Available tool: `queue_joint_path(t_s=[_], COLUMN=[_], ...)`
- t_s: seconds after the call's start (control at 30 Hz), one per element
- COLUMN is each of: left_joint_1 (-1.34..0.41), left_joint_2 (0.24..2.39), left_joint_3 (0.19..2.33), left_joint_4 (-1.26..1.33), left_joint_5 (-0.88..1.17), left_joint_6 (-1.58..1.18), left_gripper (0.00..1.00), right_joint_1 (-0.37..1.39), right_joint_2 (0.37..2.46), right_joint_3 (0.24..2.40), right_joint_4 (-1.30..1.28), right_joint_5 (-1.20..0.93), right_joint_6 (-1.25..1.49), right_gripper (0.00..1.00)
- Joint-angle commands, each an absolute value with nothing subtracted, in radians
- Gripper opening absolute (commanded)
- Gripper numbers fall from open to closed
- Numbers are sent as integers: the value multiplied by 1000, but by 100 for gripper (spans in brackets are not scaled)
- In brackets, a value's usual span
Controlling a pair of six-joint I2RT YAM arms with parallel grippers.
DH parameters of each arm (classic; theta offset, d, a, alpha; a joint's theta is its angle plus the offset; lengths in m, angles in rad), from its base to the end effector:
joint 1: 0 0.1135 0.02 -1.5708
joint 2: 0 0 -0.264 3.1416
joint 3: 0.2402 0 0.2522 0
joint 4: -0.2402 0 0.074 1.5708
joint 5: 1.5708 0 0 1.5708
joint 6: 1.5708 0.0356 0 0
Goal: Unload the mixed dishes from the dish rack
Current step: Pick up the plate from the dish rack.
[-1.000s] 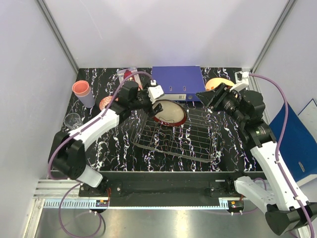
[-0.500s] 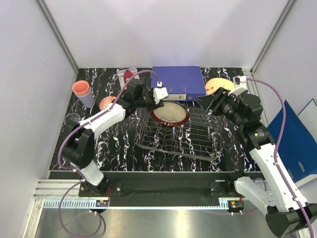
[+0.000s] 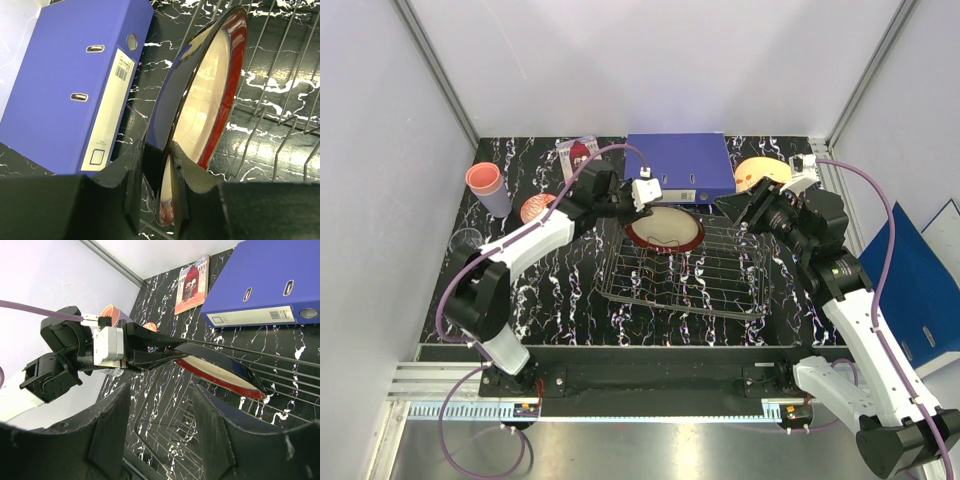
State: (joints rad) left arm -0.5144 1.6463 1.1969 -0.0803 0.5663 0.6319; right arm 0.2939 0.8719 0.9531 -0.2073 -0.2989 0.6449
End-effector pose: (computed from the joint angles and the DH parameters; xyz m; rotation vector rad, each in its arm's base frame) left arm 0.3183 -0.2018 0.2718 1.3802 1.5163 -0.5194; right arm 0.1851 0.0670 0.3817 0.0778 1.7830 0.9428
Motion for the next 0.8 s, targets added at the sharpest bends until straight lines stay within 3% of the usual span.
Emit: queue_joint_path(t_s=[0.0, 0.77], left_joint_1=[-508, -503], left_joint_2=[1569, 1425], left_joint_3=[1269, 1393], left_joint_4=[-43, 25], left_joint_5=[514, 526], left_joint_6=[676, 634], left_gripper=[0, 0], right_joint_1=[295, 295], right_joint_2=[874, 870], right_joint_3=[959, 959], right_joint_4=[-169, -163], right_joint_5=[-304, -311], right_joint_6=[649, 661], right_gripper=[60, 59])
